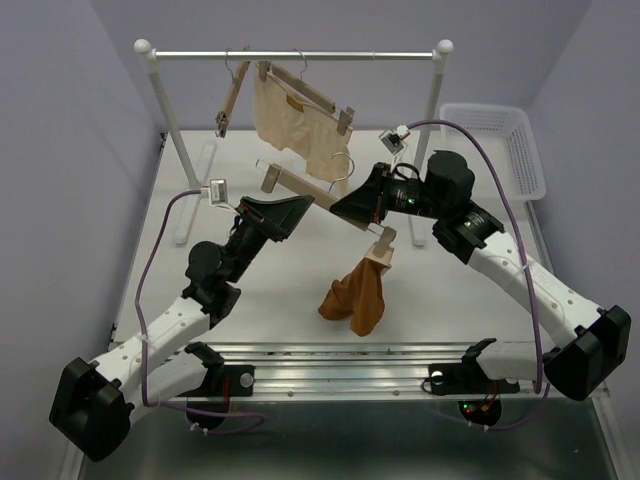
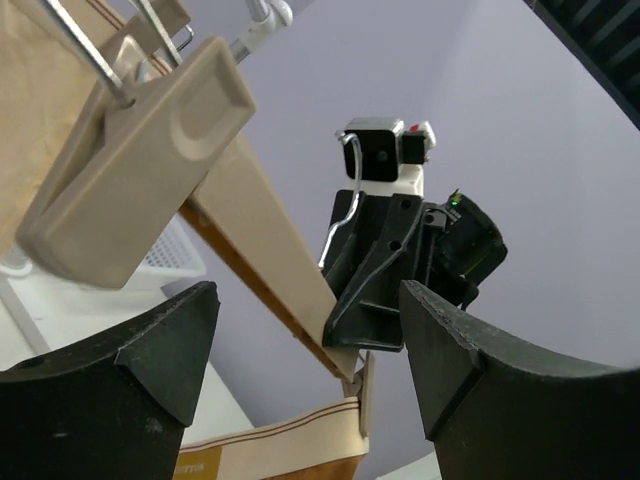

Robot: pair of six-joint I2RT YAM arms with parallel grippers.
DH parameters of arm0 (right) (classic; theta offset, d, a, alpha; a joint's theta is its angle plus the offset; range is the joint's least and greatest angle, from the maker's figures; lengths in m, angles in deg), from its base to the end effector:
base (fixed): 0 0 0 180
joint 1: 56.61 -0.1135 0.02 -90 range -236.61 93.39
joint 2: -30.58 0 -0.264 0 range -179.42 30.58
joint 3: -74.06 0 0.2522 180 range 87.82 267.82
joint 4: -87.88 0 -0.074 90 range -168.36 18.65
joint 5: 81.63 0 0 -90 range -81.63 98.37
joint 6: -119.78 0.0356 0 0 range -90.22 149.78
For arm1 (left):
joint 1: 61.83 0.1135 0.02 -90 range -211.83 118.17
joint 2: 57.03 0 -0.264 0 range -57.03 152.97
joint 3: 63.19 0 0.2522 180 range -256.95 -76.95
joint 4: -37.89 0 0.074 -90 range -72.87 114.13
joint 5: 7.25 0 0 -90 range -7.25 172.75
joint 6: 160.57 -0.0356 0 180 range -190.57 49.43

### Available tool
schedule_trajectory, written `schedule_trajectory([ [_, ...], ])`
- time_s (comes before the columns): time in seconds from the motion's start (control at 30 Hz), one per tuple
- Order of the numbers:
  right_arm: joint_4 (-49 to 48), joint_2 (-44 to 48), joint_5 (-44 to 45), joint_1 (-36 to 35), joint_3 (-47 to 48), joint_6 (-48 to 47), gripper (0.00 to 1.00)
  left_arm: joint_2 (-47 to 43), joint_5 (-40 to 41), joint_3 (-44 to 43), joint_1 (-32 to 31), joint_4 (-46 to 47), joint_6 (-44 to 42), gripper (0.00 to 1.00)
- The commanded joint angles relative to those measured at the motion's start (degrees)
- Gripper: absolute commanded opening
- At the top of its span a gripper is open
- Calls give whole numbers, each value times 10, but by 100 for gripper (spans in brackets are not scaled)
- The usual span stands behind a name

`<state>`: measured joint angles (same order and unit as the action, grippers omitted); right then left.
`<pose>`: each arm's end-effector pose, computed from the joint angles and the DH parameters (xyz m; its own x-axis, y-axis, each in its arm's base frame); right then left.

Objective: Remove the underwear clipped to the hanger

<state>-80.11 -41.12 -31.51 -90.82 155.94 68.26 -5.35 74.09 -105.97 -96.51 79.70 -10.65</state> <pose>0.2242 0.1800 0.4055 -0.6189 0.1566 -0.7697 -0.7362 0.2259 0.6380 0.1591 -0.1166 0.3409 -0.3528 -0.7962 -0.4916 0.7207 0.1039 -0.6855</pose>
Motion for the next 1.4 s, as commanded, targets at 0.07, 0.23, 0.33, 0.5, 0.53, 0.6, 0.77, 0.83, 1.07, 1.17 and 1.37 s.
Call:
schedule_trajectory([
  [0.07, -75, 4, -41, -5, -16, 48, 1, 11, 15, -6, -7, 74, 2, 71],
  [0.23, -92, 2, -61, -5, -21, 59, 1, 25, 19, -17, -8, 76, 0, 62],
  [0.33, -96, 0, -66, -5, -24, 63, 1, 34, 18, -23, -9, 79, -1, 50],
  [0.5, -91, -3, -66, -5, -25, 67, 1, 42, 17, -25, -12, 90, 4, 22],
  [0.53, -87, -4, -64, -5, -24, 63, 1, 41, 16, -25, -12, 98, 4, 16],
  [0.6, -78, -4, -52, -5, -22, 58, 1, 40, 18, -21, -12, 103, 7, 8],
  [0.77, -45, -3, -11, -5, -19, 47, 29, 29, 44, -3, -13, 110, 13, 0],
  [0.83, -31, -1, 2, -5, -14, 39, 45, 22, 60, 5, -13, 111, 16, 0],
  [1.07, 28, 27, 55, -5, -1, -4, 100, -4, 102, 19, -12, 93, 3, 0],
  [1.17, 68, 58, 109, -5, -8, -24, 100, -7, 103, 25, -10, 96, 0, 0],
  [1.37, 134, 126, 191, 7, -43, -37, 100, 23, 36, 33, 32, 166, 22, 0],
])
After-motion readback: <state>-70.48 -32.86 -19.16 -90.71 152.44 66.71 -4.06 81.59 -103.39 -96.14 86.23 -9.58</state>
